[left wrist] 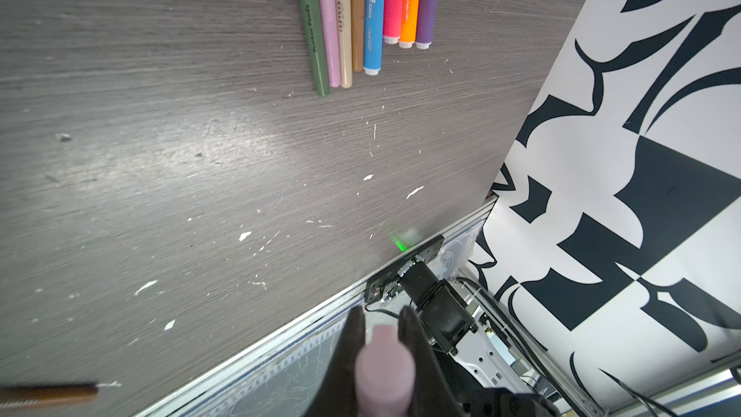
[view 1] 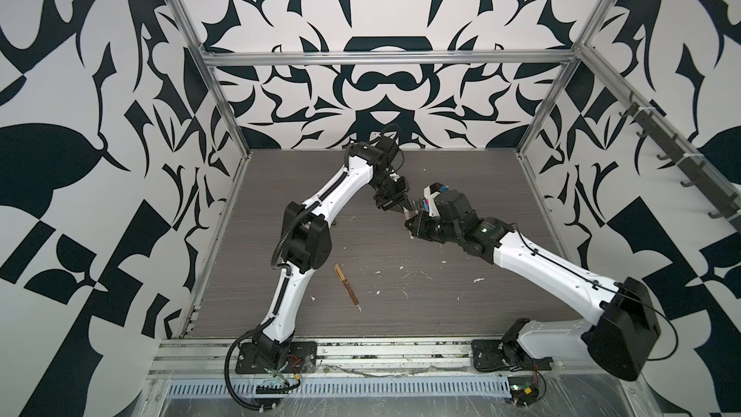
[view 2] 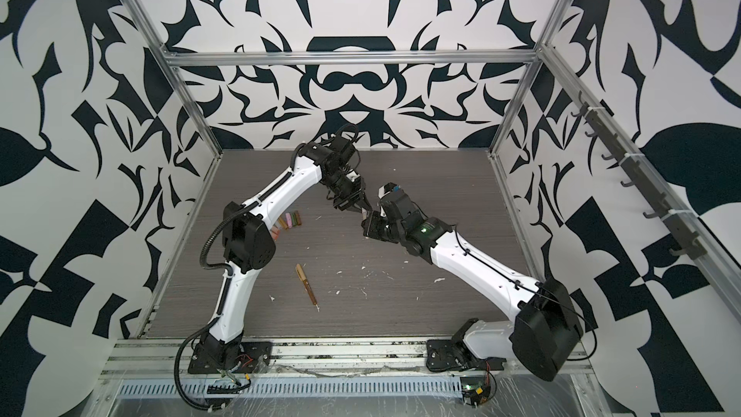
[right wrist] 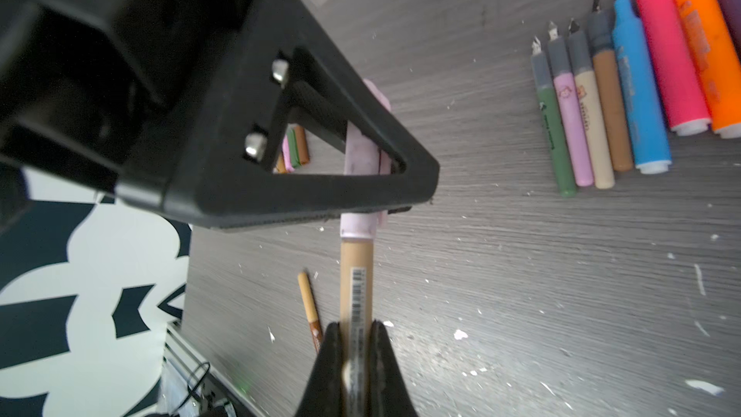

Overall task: Remove pen caps from pens
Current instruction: Open the pen cap on the pen, then place the pen cap at the center of the table.

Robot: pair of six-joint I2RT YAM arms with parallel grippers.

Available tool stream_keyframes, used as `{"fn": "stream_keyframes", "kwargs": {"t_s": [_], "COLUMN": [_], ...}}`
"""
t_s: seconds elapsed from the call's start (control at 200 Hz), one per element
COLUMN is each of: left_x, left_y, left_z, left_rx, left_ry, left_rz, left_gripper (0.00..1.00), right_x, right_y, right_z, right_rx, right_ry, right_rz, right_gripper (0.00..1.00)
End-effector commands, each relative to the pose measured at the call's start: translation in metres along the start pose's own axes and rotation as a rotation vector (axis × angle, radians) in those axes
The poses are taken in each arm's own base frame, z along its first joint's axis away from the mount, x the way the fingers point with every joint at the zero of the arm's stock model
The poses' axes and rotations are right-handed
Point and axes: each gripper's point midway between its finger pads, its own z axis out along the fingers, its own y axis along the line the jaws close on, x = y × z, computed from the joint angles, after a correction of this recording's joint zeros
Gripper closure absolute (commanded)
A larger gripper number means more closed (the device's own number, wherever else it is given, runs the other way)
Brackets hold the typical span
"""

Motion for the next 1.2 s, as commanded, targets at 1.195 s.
{"fn": "stream_keyframes", "kwargs": {"t_s": [1.195], "left_x": [-0.086], "left_y": [0.218], "left_z": [-0.088], "left_rx": [-0.479], "left_ry": [-0.237], "left_rz": [-0.088], "left_gripper": [1.00], "right_x": [0.118], "right_y": [-0.023], "right_z": [-0.032], "right_rx": [0.083], "right_ry": [0.333], "right_rz": [0.038], "right_gripper": [1.00]}}
